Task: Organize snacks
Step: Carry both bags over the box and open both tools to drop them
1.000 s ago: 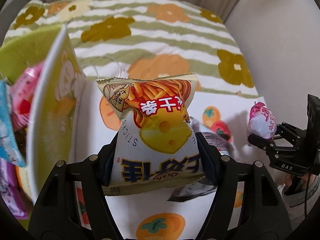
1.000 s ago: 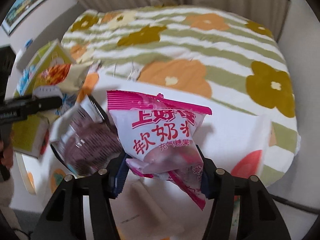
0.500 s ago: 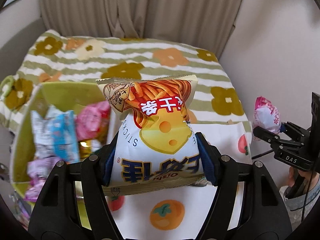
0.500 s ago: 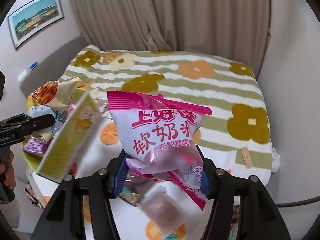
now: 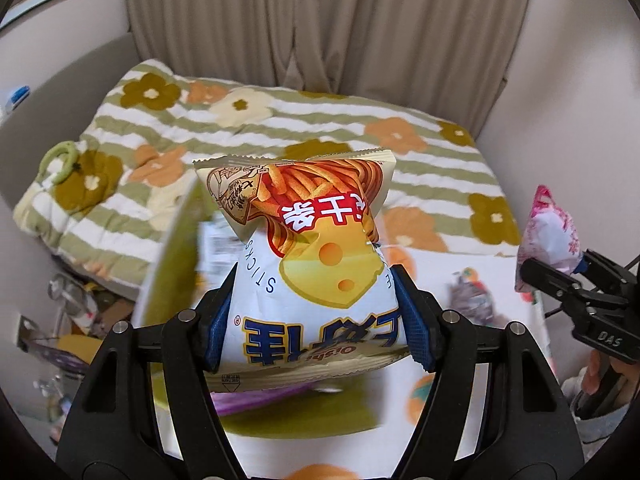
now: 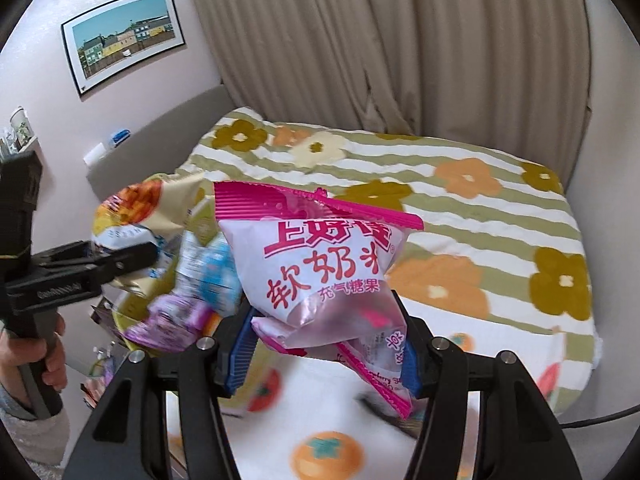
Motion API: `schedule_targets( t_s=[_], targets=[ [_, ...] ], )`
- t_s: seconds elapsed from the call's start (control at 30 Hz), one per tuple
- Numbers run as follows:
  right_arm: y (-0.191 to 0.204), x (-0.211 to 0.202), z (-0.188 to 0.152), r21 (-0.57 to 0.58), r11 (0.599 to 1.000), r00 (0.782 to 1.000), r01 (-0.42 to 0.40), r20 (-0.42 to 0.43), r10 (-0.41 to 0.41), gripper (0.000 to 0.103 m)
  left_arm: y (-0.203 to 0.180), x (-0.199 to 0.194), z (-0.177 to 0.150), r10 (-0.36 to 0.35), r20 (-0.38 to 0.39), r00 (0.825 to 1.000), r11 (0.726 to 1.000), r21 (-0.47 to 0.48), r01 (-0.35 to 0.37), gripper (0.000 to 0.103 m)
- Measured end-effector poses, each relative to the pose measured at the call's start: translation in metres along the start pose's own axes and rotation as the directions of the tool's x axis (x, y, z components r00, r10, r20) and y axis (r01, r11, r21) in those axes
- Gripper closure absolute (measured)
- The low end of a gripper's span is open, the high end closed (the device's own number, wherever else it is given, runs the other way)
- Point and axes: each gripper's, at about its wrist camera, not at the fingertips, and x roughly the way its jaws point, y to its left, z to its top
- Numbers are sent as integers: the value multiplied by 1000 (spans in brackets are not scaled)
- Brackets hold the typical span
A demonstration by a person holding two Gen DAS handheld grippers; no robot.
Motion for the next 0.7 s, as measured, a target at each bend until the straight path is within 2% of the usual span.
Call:
schedule_targets(
  t_s=[0.17, 0.3, 0.6, 0.63, 0.7],
  targets=[
    [49, 30, 1, 31, 999, 999, -33, -15, 33, 48, 63, 16, -4, 14, -46, 999, 1000, 8, -13, 36],
    [80, 55, 2, 52, 998, 999, -31, -38, 33, 48, 92, 33, 3, 0, -71, 997, 1000, 26, 2, 36],
    [99, 90, 11, 94, 995, 996, 22, -83, -15, 48, 102, 72, 45, -60, -77, 995, 995, 81, 66, 35],
    [100, 93, 12, 97, 995, 996, 31, -88, -22, 48, 98, 74, 50, -60, -65, 996, 994, 92, 66, 31],
    [99, 97, 12, 106, 994, 995, 40, -94, -30, 48, 92, 81, 61, -36, -49, 998, 991, 127, 42, 9]
  ],
)
